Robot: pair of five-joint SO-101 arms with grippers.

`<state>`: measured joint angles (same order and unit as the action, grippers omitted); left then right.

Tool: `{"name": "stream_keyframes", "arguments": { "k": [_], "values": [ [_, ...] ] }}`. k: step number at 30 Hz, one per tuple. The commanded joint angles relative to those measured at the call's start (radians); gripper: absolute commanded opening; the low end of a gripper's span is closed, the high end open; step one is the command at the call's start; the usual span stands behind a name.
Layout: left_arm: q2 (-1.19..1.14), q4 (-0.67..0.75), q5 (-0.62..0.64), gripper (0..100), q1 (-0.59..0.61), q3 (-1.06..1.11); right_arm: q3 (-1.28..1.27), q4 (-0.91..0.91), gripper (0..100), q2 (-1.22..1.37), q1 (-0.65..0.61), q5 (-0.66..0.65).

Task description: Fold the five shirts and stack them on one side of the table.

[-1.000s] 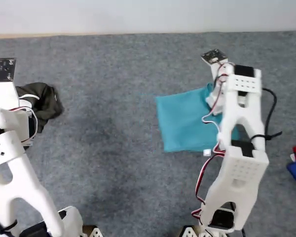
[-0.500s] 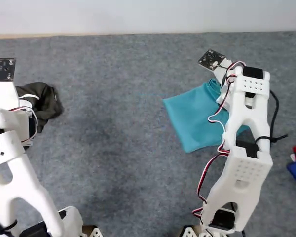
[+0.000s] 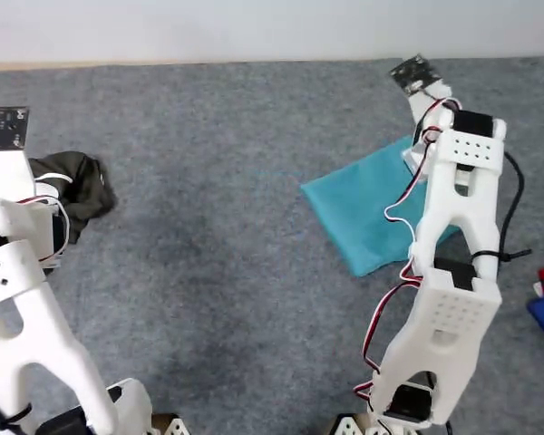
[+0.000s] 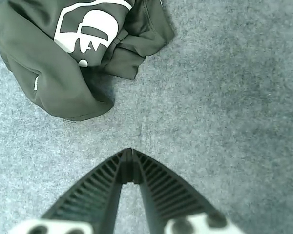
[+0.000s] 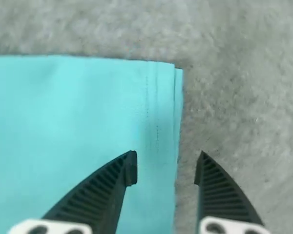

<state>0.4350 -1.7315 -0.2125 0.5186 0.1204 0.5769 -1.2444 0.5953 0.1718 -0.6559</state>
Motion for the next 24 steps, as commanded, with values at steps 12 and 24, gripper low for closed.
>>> {"name": "stream_keyframes", "arguments": {
  "k": [12,24],
  "values": [
    [0.038,-0.014,-0.011,0,0.006,-0.005,0.413,-0.530,20.2,-0.024,-0.070,0.819],
    [0.038,-0.015,-0.011,0,0.006,-0.005,0.269,-0.555,20.2,-0.173,-0.113,1.212]
  ]
}}
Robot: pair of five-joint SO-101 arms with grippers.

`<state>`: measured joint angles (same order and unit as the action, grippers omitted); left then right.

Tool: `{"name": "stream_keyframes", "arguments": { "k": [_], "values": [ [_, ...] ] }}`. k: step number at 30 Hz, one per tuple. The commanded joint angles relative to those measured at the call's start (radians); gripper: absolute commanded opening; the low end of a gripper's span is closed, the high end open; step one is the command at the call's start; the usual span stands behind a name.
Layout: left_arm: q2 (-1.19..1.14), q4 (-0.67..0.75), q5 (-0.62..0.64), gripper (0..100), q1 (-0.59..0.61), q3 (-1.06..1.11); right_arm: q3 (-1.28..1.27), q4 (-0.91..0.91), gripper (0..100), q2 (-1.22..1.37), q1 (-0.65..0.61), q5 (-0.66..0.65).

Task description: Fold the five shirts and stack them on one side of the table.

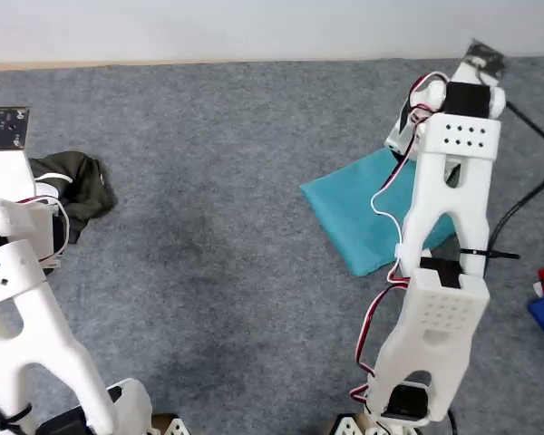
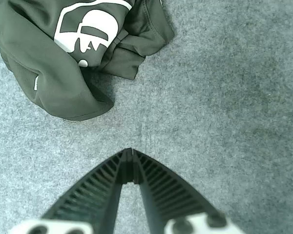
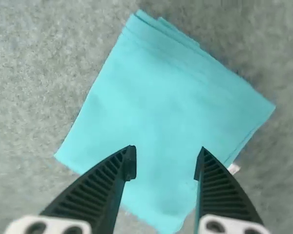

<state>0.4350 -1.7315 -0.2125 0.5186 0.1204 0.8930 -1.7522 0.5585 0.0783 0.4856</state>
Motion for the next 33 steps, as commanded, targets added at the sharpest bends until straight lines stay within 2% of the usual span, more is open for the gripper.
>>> {"name": "stream_keyframes", "arguments": {
  "k": [1,4,6,14,26,33],
  "values": [
    [0.038,-0.015,-0.011,0,0.006,-0.005,-0.097,-0.047,20.2,-0.170,-0.022,0.110],
    [0.038,-0.018,-0.011,0,0.006,-0.004,-0.273,-0.044,20.4,-0.257,-0.045,0.235],
    [0.038,-0.018,-0.011,0,0.006,-0.004,-0.371,-0.041,21.0,-0.289,-0.065,0.262],
    [0.038,-0.015,-0.011,0,0.006,-0.004,-0.446,0.013,40.8,-0.170,-0.076,0.333],
    [0.040,-0.020,-0.009,0,0.006,-0.004,-0.445,0.317,41.7,0.116,-0.074,0.336],
    [0.040,-0.020,-0.009,0,0.006,-0.004,-0.443,0.384,41.7,0.220,-0.076,0.333]
  ]
}}
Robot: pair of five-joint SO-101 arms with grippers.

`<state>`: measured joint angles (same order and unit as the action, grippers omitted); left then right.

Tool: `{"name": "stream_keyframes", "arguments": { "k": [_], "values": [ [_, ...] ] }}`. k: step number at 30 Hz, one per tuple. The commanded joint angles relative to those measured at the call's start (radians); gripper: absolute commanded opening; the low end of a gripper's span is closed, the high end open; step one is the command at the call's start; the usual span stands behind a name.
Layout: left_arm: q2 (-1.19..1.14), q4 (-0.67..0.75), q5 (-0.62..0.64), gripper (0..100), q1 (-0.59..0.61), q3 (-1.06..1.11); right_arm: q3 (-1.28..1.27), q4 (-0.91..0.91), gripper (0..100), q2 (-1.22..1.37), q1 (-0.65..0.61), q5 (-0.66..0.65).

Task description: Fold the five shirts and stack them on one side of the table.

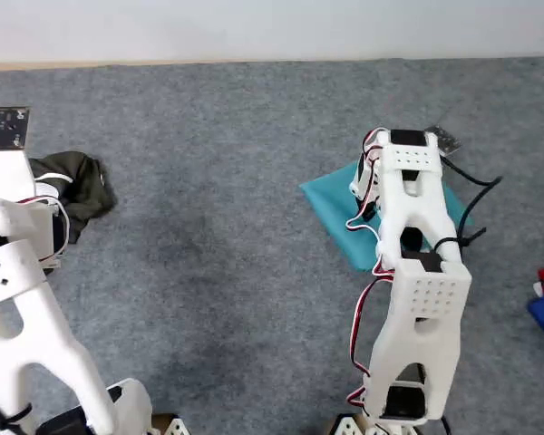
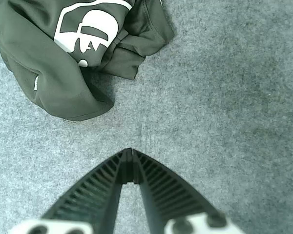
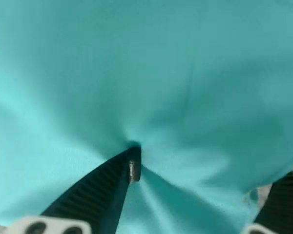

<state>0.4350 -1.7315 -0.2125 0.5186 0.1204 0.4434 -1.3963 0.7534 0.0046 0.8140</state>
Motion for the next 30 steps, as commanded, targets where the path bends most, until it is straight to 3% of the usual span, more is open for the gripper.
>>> {"name": "stream_keyframes", "arguments": {
  "k": [1,12,21,30],
  "values": [
    [0.040,-0.020,-0.009,0,0.006,-0.004,0.006,0.028,41.7,0.028,-0.002,0.003],
    [0.038,-0.015,-0.011,0,0.006,-0.004,0.006,-0.064,38.9,0.039,-0.002,0.000],
    [0.038,-0.015,-0.011,0,0.006,-0.004,0.006,-0.050,0.1,0.036,-0.001,-0.135],
    [0.038,-0.020,-0.011,0,0.006,-0.004,0.008,-0.119,0.9,-0.030,0.084,-0.249]
  ]
}}
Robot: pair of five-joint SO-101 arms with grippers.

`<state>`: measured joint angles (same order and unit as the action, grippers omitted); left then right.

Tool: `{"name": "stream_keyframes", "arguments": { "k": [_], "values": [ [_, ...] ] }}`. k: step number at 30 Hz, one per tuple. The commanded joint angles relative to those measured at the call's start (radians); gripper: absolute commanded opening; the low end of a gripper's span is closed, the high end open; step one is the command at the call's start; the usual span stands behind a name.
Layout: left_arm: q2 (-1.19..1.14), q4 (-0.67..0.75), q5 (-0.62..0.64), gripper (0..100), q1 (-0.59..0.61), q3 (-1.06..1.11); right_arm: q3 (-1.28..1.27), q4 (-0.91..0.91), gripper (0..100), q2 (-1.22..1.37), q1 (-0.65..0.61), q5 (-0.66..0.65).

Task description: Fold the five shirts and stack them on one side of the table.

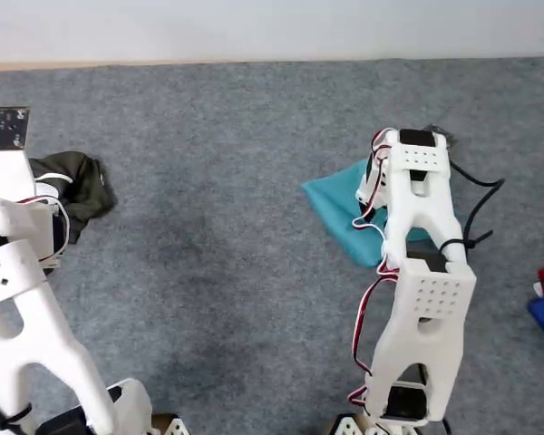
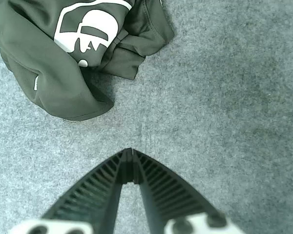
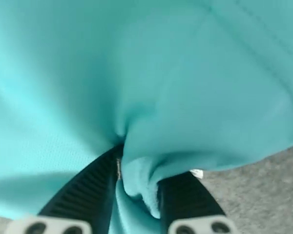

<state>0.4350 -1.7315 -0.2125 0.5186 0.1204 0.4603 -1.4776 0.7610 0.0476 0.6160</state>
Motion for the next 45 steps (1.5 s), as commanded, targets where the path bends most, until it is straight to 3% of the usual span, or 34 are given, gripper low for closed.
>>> {"name": "stream_keyframes", "arguments": {
  "k": [1,20,35,45],
  "values": [
    [0.038,-0.020,-0.011,0,0.006,-0.004,-0.009,-0.053,0.9,-0.059,0.059,-0.084],
    [0.040,-0.020,-0.006,0,0.005,-0.007,-0.011,-0.094,0.9,-0.493,0.469,-0.663],
    [0.040,-0.015,-0.005,0,0.002,-0.007,-0.011,0.079,0.9,-0.659,0.783,-0.951],
    [0.038,0.002,-0.008,0,0.002,-0.005,-0.014,0.153,0.9,-0.657,0.931,-1.059]
  ]
}}
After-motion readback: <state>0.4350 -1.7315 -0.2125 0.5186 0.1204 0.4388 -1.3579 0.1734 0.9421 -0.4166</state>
